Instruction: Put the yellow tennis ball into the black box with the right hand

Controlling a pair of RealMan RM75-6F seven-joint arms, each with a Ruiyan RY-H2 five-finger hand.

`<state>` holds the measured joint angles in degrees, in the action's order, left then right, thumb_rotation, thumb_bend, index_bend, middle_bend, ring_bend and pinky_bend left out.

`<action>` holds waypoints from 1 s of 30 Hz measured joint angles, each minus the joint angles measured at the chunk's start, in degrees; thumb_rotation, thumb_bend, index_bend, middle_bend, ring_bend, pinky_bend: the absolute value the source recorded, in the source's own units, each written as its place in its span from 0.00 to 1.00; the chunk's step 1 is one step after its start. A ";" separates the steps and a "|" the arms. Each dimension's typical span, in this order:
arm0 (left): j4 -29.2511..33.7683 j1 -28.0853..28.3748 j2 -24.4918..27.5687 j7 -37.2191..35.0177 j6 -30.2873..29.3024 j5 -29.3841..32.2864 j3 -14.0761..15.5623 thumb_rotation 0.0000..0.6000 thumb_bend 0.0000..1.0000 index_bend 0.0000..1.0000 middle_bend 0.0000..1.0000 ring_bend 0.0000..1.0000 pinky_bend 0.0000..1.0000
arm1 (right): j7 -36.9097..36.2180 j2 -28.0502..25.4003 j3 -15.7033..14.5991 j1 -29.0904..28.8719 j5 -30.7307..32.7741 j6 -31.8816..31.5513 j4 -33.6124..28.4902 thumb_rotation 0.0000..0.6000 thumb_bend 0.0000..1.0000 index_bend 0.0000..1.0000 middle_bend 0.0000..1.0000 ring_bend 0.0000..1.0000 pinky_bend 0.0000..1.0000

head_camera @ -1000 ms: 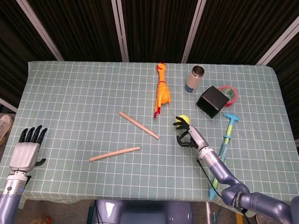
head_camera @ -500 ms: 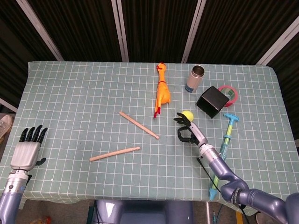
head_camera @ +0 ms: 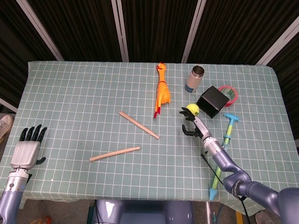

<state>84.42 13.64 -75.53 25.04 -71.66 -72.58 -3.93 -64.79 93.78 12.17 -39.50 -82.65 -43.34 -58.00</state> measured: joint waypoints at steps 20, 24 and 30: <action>-0.42 0.83 -0.87 1.57 1.04 2.03 -0.02 1.00 0.12 0.00 0.00 0.00 0.04 | -4.76 0.71 -1.78 -1.83 -0.42 0.80 10.44 1.00 0.63 0.00 0.04 0.00 0.05; -0.42 0.95 -1.00 1.84 1.08 2.24 0.06 1.00 0.12 0.00 0.00 0.00 0.04 | -5.00 1.07 -2.12 -1.87 -0.43 0.42 11.26 1.00 0.63 0.00 0.01 0.00 0.02; -0.46 1.12 -1.07 1.95 1.21 2.49 0.13 1.00 0.12 0.00 0.00 0.00 0.04 | -5.94 1.65 -2.49 -2.27 -0.87 -0.15 12.80 1.00 0.63 0.00 0.00 0.00 0.00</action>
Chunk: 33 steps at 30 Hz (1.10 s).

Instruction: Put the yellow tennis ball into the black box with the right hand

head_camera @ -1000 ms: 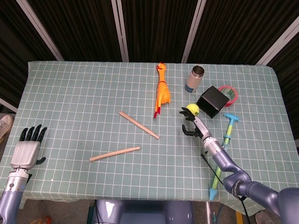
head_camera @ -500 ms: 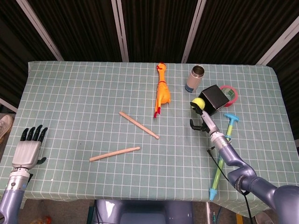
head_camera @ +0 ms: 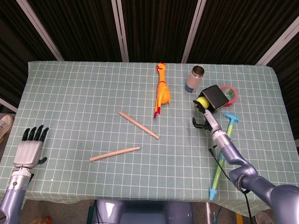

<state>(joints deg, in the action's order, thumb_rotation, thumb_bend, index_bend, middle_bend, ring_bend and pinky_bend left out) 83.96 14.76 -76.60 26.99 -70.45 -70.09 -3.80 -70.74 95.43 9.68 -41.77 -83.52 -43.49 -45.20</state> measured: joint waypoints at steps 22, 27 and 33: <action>-0.41 0.62 -0.39 0.39 0.63 1.24 0.04 1.00 0.12 0.00 0.00 0.00 0.04 | 0.27 4.11 -4.04 -2.54 -3.60 -0.77 14.65 1.00 0.54 0.00 0.00 0.00 0.00; -0.07 0.60 -0.27 0.35 0.41 0.91 0.28 1.00 0.12 0.00 0.00 0.00 0.04 | 1.17 3.97 -4.69 -2.16 -3.79 -1.38 14.37 1.00 0.51 0.00 0.00 0.00 0.00; 0.84 0.40 0.33 -0.22 -0.41 -0.60 0.81 1.00 0.12 0.00 0.00 0.00 0.04 | 1.41 2.03 -5.15 -0.78 -4.02 -4.22 9.74 1.00 0.45 0.00 0.00 0.00 0.00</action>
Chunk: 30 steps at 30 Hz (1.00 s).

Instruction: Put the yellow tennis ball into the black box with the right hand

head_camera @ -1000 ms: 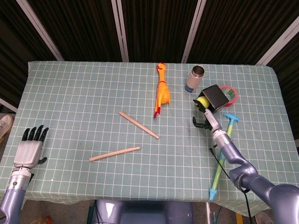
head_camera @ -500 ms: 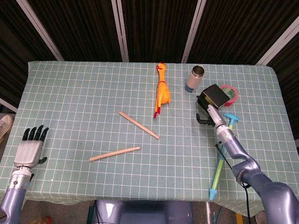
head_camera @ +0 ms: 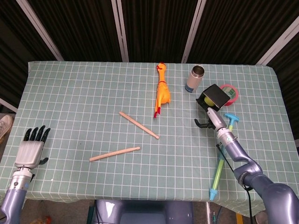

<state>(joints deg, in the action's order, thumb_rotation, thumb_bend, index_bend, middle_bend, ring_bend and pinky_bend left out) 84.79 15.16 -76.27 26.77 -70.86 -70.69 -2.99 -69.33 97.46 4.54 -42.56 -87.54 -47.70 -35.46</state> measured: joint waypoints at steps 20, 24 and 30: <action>5.00 -2.71 5.28 -6.66 -5.88 -11.00 4.32 1.00 0.12 0.00 0.00 0.00 0.04 | 42.60 -17.73 -4.62 14.26 -0.57 -19.66 -41.76 1.00 0.42 0.00 0.00 0.00 0.00; 5.31 -3.66 6.12 -8.27 -8.42 -14.27 5.27 1.00 0.12 0.00 0.00 0.00 0.04 | 61.10 -21.08 -6.79 19.73 0.20 -25.33 -46.84 1.00 0.42 0.00 0.00 0.00 0.00; 5.14 -5.06 6.75 -9.91 -10.96 -17.60 6.57 1.00 0.12 0.00 0.00 0.00 0.04 | 82.59 -24.28 -8.82 29.55 0.79 -39.06 -54.10 1.00 0.42 0.00 0.00 0.00 0.00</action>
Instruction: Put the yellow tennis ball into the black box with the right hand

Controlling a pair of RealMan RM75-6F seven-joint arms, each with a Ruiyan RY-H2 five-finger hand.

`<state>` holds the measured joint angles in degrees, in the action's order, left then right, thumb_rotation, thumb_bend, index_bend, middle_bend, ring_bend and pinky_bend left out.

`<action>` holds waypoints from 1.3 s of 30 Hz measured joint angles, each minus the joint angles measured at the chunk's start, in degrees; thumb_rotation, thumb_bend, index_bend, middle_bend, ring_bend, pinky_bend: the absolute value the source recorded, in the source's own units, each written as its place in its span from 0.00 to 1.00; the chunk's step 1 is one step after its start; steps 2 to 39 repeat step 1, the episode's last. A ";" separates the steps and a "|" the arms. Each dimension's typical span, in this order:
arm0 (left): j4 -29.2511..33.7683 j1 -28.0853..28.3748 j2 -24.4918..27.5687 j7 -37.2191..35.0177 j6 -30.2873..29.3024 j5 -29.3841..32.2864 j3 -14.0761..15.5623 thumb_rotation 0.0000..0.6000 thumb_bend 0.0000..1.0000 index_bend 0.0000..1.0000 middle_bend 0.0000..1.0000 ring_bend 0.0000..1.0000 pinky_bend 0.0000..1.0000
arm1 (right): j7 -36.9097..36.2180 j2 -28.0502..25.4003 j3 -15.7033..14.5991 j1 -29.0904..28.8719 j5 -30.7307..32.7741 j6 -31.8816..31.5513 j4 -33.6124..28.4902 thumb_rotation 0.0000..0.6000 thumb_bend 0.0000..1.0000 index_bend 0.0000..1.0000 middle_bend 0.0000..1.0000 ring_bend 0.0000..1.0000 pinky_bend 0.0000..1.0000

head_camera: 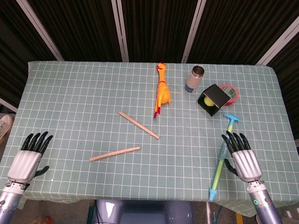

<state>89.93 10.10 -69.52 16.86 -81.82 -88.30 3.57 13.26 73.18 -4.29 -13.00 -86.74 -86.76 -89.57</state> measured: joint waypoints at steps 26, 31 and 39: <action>-0.05 -0.02 -0.03 0.02 0.06 -0.06 0.02 1.00 0.12 0.00 0.00 0.00 0.04 | 1.46 -0.48 -0.18 1.32 -0.22 -2.18 -0.96 1.00 0.42 0.00 0.00 0.00 0.00; -0.05 -0.02 -0.03 0.02 0.06 -0.06 0.02 1.00 0.12 0.00 0.00 0.00 0.04 | 1.46 -0.48 -0.18 1.32 -0.22 -2.18 -0.96 1.00 0.42 0.00 0.00 0.00 0.00; -0.05 -0.02 -0.03 0.02 0.06 -0.06 0.02 1.00 0.12 0.00 0.00 0.00 0.04 | 1.46 -0.48 -0.18 1.32 -0.22 -2.18 -0.96 1.00 0.42 0.00 0.00 0.00 0.00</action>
